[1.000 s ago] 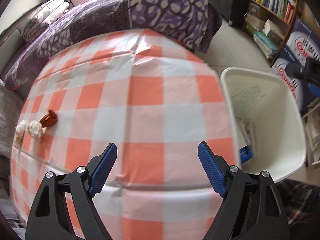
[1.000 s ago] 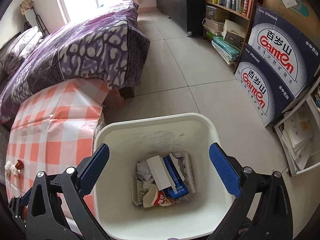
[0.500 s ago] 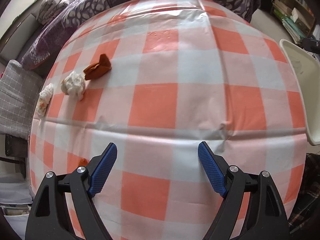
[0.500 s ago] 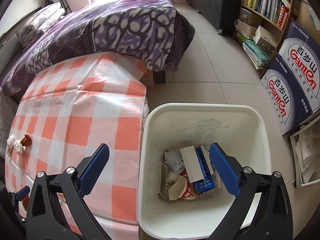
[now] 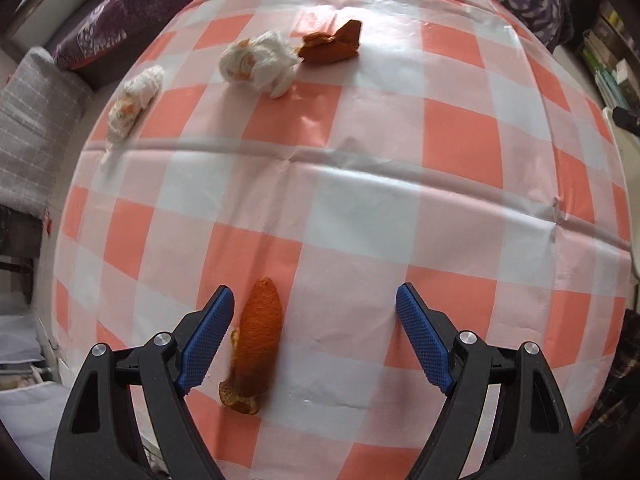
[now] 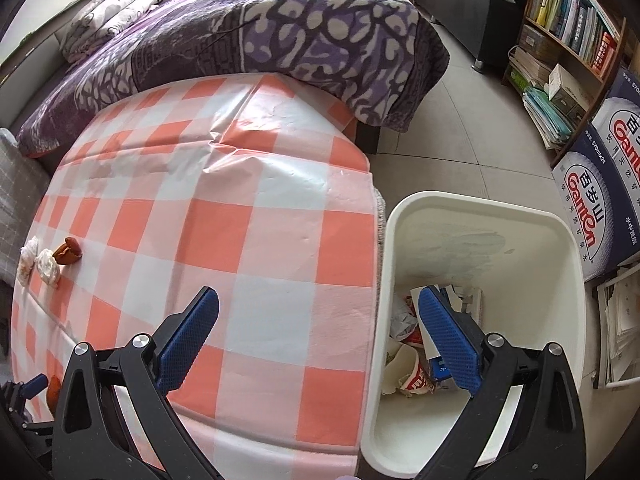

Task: Collect trash
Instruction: 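Move both tools back to the table and grasp an orange peel with the left tool, then grasp the white tissue wad with the right tool while the left tool holds the peel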

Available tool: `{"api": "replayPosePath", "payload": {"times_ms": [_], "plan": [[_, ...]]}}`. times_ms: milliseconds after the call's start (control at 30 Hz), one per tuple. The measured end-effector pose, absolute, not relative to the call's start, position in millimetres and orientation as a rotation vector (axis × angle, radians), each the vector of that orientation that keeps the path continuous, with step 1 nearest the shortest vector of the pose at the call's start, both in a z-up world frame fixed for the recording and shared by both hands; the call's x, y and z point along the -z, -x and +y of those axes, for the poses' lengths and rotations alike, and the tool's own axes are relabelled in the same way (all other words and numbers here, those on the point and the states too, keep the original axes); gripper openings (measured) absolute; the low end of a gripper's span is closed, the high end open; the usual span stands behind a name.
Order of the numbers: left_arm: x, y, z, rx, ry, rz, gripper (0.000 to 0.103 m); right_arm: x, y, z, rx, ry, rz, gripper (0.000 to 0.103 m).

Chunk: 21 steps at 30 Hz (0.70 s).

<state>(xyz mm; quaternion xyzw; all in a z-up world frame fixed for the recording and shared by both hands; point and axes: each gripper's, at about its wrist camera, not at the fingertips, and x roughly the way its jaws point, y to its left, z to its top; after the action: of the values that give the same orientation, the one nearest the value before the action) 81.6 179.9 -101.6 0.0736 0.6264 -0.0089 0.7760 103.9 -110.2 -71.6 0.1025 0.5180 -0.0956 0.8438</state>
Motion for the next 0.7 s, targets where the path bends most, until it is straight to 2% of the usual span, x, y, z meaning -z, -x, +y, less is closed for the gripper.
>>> {"api": "replayPosePath", "payload": {"times_ms": [133, 200, 333, 367, 467, 500, 700], "plan": [[105.2, -75.2, 204.5, 0.037, -0.063, 1.395, 0.077, 76.3, -108.5, -92.2, 0.164, -0.2, 1.109, 0.096], [104.6, -72.8, 211.9, 0.048, -0.049, 1.398, 0.067, 77.5, -111.3, -79.0, 0.135, -0.18, 1.107, 0.096], [104.7, -69.1, 222.3, 0.059, -0.045, 1.413, 0.059, 77.4, -115.6, -50.1, 0.055, -0.13, 1.097, 0.096], [104.1, -67.8, 226.1, 0.06, -0.042, 1.411, 0.054, 77.8, -116.7, -40.8, 0.031, -0.114, 1.096, 0.096], [100.7, -67.3, 239.5, 0.038, -0.005, 1.402, 0.025, 77.8, -120.5, -23.0, -0.023, -0.101, 1.092, 0.096], [100.8, -69.5, 252.2, 0.036, 0.031, 1.402, 0.021, 76.8, -121.7, -18.0, -0.039, -0.1, 1.088, 0.096], [84.8, -74.4, 297.9, -0.064, 0.196, 1.328, 0.02, 64.9, -133.2, 37.6, -0.184, -0.019, 1.014, 0.096]]}}
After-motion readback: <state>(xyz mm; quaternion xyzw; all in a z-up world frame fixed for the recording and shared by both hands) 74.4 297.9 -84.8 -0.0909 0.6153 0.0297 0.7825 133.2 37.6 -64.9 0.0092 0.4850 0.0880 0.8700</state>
